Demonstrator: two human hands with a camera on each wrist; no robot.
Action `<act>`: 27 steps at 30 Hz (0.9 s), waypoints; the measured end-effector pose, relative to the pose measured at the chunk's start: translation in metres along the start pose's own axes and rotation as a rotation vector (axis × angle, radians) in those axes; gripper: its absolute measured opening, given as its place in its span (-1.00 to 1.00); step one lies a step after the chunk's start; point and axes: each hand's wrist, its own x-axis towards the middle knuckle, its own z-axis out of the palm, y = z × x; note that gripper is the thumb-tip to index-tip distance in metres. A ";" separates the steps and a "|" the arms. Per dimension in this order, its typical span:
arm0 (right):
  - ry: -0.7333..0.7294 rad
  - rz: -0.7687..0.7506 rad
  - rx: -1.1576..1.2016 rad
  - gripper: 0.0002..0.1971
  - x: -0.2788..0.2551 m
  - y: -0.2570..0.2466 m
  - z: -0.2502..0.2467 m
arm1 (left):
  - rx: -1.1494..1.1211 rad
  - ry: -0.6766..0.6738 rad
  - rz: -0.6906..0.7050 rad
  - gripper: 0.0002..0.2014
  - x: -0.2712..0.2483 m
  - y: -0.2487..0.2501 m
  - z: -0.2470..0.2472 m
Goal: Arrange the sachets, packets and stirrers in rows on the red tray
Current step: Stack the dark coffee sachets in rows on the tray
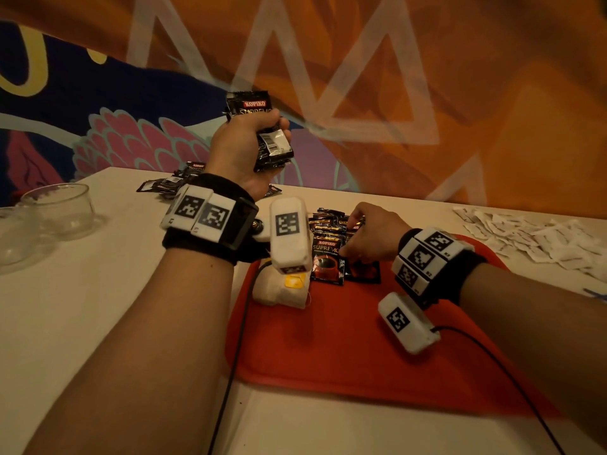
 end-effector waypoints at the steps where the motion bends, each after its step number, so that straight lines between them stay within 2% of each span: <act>1: 0.004 -0.002 0.004 -0.54 0.001 0.001 -0.001 | 0.001 -0.003 -0.006 -0.95 0.000 0.000 0.000; 8: 0.043 -0.033 0.191 -0.61 0.004 0.005 -0.016 | -0.060 -0.061 -0.096 -0.81 -0.005 -0.002 0.002; 14: 0.107 -0.262 0.506 -0.88 -0.010 -0.008 -0.034 | 0.165 0.004 -0.059 -0.67 -0.003 -0.017 0.009; 18: 0.131 -0.383 0.723 -0.78 -0.023 -0.019 -0.038 | 0.234 -0.073 -0.055 -0.70 -0.009 -0.030 0.022; 21: 0.133 -0.425 0.773 -0.80 -0.026 -0.022 -0.036 | 0.247 -0.115 -0.068 -0.69 -0.014 -0.040 0.030; 24: 0.164 -0.411 0.841 -0.82 -0.025 -0.020 -0.035 | 0.290 -0.125 -0.008 -0.67 -0.017 -0.047 0.036; 27: 0.308 -0.424 0.760 -0.79 -0.025 -0.014 -0.039 | 0.316 -0.015 0.105 -0.54 -0.017 -0.050 0.039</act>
